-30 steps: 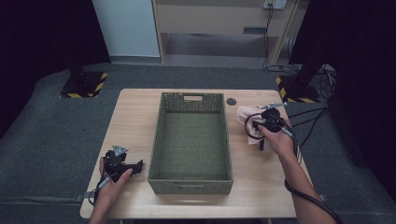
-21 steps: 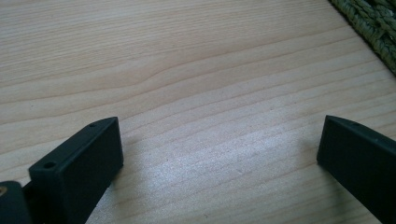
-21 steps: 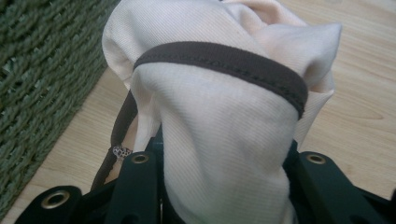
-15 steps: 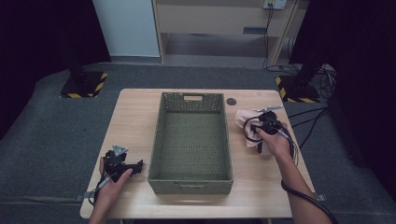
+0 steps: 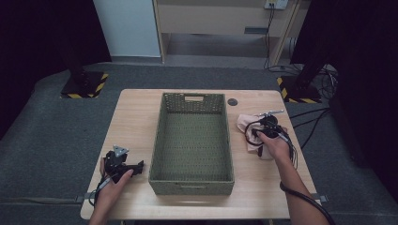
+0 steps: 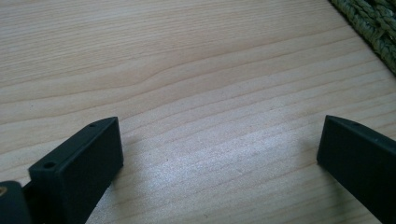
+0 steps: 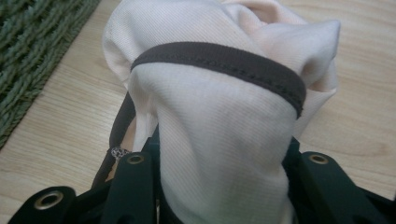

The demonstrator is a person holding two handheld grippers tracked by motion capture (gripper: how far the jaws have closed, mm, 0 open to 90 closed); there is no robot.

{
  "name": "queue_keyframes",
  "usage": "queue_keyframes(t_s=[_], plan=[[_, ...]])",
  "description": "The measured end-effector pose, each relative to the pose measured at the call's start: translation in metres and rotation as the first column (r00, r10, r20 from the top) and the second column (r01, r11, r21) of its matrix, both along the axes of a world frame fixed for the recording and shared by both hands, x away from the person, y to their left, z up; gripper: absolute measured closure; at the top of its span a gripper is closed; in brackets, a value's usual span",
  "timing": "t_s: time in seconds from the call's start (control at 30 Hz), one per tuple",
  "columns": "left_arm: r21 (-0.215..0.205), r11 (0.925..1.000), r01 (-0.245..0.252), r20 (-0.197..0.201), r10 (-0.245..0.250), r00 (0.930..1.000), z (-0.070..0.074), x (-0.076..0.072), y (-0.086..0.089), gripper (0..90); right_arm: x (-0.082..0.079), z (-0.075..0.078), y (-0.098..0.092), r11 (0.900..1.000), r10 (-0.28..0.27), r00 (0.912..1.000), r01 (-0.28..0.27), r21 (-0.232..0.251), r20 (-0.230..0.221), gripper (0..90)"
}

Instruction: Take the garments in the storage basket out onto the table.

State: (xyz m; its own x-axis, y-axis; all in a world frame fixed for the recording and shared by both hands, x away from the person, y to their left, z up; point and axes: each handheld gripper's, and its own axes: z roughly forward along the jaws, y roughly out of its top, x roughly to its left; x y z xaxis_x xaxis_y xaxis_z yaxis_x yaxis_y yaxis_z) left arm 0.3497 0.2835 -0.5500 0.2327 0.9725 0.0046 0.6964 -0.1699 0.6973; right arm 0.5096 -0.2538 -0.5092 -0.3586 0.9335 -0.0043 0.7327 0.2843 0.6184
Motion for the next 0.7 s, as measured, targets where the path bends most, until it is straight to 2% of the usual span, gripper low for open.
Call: queue_keyframes(t_s=[0.3,0.7], plan=[[0.000,1.0000,0.000,0.000,0.000,1.0000,0.0000,0.0000,0.0000,0.0,0.0006,-0.0037,0.0002,1.000,-0.007,1.0000,0.007,0.006,-0.006,54.2],[0.000,1.0000,0.000,0.000,0.000,1.0000,0.0000,0.0000,0.0000,0.0,-0.0031,-0.0064,-0.0006,1.000,0.001,1.0000,-0.001,0.013,0.001,44.2]])
